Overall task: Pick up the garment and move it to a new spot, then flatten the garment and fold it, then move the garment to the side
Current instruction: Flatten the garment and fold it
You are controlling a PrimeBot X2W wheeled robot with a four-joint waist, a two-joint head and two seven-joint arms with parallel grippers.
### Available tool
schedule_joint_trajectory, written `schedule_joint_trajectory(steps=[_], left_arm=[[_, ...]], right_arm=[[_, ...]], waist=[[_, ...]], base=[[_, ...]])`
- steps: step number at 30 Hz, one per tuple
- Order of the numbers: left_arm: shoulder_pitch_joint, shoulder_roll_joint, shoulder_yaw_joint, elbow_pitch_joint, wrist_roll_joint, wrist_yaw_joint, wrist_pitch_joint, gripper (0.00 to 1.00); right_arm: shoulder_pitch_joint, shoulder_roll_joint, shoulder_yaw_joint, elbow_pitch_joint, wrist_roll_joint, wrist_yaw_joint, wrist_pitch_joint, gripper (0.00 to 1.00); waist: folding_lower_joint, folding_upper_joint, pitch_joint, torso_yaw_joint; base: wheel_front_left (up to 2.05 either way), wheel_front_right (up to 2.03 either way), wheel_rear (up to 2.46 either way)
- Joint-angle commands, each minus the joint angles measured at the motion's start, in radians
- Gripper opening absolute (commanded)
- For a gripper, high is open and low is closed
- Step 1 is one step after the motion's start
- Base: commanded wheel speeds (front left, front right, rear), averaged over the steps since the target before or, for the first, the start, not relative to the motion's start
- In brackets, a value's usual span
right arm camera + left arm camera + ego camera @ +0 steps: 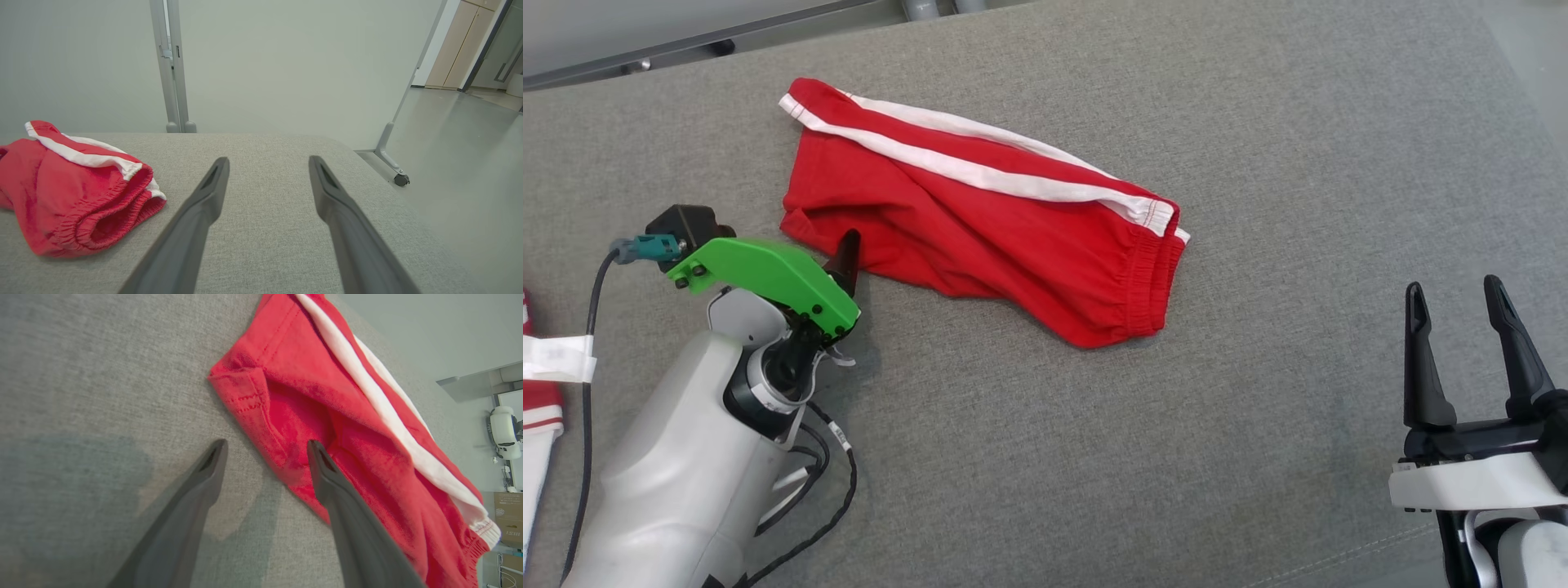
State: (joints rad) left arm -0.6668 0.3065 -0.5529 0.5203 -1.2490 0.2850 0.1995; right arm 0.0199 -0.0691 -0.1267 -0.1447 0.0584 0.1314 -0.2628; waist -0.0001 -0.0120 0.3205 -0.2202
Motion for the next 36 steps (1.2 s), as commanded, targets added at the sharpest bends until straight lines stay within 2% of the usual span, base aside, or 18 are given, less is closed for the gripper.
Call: schedule_joint_trajectory(steps=[1,5,6,7,8,16,19,30,36], left_arm=[[-0.014,-0.006,0.004,0.012,-0.008,0.0,0.002,1.0],[-0.023,-0.023,0.004,0.038,-0.007,-0.005,-0.009,1.0],[-0.024,-0.027,0.004,0.047,-0.007,-0.007,-0.012,0.87],[-0.024,-0.029,0.004,0.057,-0.007,-0.01,-0.015,0.18],[-0.021,-0.034,0.006,0.063,-0.012,-0.016,-0.019,0.0],[0.059,-0.066,0.026,0.055,-0.005,-0.086,-0.151,0.0],[0.13,-0.069,0.027,0.013,0.006,-0.094,-0.212,0.0],[0.399,-0.081,0.037,-0.2,0.0,-0.069,-0.353,0.0],[0.494,-0.081,0.015,-0.295,0.011,-0.047,-0.379,0.0]], right_arm=[[-0.007,0.004,-0.003,-0.004,0.005,-0.001,-0.003,1.0],[-0.003,0.009,-0.008,-0.007,0.008,-0.001,-0.003,1.0],[-0.003,0.009,-0.01,-0.007,0.009,-0.001,-0.003,1.0],[-0.003,0.01,-0.011,-0.007,0.009,-0.001,-0.003,1.0],[-0.003,0.011,-0.013,-0.007,0.009,-0.001,-0.003,1.0],[0.014,0.016,-0.039,0.005,0.016,-0.001,-0.003,1.0],[0.026,0.017,-0.052,0.009,0.014,-0.001,-0.003,1.0],[0.059,0.004,-0.049,0.027,-0.013,-0.001,-0.003,1.0],[0.071,-0.018,-0.017,0.054,-0.033,-0.001,-0.003,1.0]], waist=[[0.0001,0.012,0.008,-0.011],[0.0001,0.012,0.014,-0.014],[0.0001,0.012,0.016,-0.014],[0.0001,0.012,0.017,-0.013],[0.0001,0.012,0.018,-0.011],[0.0001,0.012,0.005,0.026],[0.0001,0.012,-0.004,0.05],[0.0001,0.012,-0.053,0.151],[0.0001,0.012,-0.087,0.206]], base=[[0.0,0.0,0.0],[0.0,0.0,0.0],[0.0,0.0,0.0],[0.0,0.0,0.0],[0.0,0.0,0.0],[0.0,0.0,0.0],[0.0,0.0,0.0],[0.0,0.0,0.0],[0.0,0.0,0.0]])
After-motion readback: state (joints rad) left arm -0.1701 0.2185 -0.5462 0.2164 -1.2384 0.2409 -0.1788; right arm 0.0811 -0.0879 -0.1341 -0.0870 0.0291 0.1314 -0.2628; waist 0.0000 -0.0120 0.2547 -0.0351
